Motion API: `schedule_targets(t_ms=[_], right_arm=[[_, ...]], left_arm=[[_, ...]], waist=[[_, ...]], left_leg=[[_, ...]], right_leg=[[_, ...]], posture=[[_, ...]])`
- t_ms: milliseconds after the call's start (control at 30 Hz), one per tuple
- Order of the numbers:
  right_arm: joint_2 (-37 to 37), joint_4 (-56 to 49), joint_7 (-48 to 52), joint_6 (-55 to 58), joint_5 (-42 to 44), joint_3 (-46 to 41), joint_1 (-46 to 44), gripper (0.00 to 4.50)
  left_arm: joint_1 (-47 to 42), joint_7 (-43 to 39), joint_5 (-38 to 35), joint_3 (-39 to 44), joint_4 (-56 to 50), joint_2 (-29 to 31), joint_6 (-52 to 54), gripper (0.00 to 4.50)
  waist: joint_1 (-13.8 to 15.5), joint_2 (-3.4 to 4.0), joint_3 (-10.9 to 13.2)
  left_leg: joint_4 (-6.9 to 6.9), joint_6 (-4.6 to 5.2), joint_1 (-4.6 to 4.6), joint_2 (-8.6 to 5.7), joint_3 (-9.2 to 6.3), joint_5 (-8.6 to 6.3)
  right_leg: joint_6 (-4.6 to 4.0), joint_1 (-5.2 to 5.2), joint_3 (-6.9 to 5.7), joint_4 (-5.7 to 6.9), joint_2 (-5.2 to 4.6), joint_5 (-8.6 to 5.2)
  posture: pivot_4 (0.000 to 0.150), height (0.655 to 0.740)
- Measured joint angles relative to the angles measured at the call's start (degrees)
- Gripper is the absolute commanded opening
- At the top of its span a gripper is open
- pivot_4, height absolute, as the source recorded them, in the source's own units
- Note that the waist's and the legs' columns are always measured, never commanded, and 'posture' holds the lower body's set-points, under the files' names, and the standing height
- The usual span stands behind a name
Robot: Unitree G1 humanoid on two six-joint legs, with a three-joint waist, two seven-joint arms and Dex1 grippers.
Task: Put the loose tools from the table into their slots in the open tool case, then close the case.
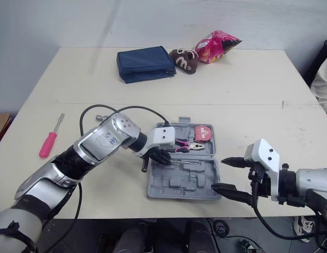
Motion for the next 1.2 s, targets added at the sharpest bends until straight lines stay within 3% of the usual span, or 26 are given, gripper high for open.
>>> schedule_targets(t_ms=[1000, 1200], right_arm=[[2.4, 0.2, -3.1, -1.2, 0.2, 1.0, -2.7, 4.5], [2.4, 0.2, -3.1, -1.3, 0.2, 1.9, -2.6, 4.5]], left_arm=[[-1.1, -1.5, 6.0, -2.7, -0.7, -0.7, 2.7, 0.04], [-1.2, -2.7, 5.3, -2.0, -1.3, -0.8, 3.0, 2.53]], waist=[[0.0, 0.01, 0.0], [0.0, 0.0, 0.0]], left_leg=[[0.03, 0.01, 0.08, 0.0, -0.07, 0.01], [0.05, 0.04, 0.05, -0.02, -0.09, 0.02]], right_leg=[[0.0, 0.12, -0.03, 0.16, -0.01, 0.0], [0.0, 0.12, -0.05, 0.16, -0.03, 0.0]], posture=[[0.15, 0.74], [0.15, 0.74]])
